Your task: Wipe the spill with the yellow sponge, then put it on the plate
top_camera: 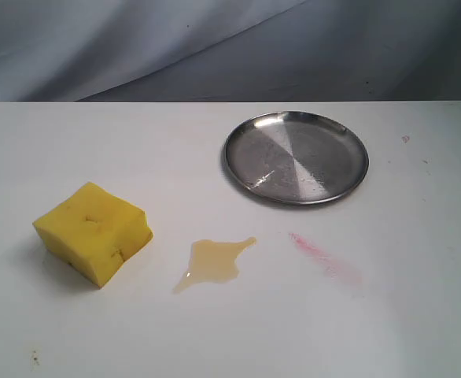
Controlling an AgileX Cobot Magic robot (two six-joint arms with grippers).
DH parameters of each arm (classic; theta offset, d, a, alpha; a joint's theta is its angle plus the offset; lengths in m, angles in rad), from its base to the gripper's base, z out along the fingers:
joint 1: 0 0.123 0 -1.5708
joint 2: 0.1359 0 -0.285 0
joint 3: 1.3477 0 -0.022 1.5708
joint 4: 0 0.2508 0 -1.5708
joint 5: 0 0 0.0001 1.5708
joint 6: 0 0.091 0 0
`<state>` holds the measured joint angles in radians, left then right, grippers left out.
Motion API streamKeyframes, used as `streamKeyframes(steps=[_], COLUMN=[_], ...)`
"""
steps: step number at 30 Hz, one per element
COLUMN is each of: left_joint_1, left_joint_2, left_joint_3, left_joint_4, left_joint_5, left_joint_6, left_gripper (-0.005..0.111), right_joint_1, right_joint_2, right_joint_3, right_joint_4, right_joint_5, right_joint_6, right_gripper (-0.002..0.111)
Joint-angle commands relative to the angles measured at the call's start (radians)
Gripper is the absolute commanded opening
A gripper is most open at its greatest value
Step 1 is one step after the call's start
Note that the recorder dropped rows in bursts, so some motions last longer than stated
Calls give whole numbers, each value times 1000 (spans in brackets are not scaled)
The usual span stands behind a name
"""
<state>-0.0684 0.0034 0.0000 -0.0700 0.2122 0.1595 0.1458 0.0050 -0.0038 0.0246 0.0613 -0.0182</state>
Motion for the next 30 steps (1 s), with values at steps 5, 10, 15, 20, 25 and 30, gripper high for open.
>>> streamKeyframes(steps=[5,10,15,20,25,30], left_joint_1=[-1,-1,-1,-1,-1,-1], left_joint_2=[-3,-3,-3,-3,-3,-3], left_joint_3=[0,0,0,0,0,0], left_joint_4=[1,1,1,1,1,1], left_joint_5=[-7,-7,-7,-7,-7,-7], left_joint_6=[0,0,0,0,0,0], left_gripper=[0,0,0,0,0,0], right_joint_1=[-6,-6,-6,-6,-6,31], right_joint_2=[-5,-5,-5,-5,-5,-5], right_joint_3=[4,4,4,4,4,-17], right_joint_4=[-13,-13,-13,139,391,441], right_joint_5=[2,-2,-13,-17,20,74], right_joint_6=[1,1,1,52,102,98], right_gripper=[0,0,0,0,0,0])
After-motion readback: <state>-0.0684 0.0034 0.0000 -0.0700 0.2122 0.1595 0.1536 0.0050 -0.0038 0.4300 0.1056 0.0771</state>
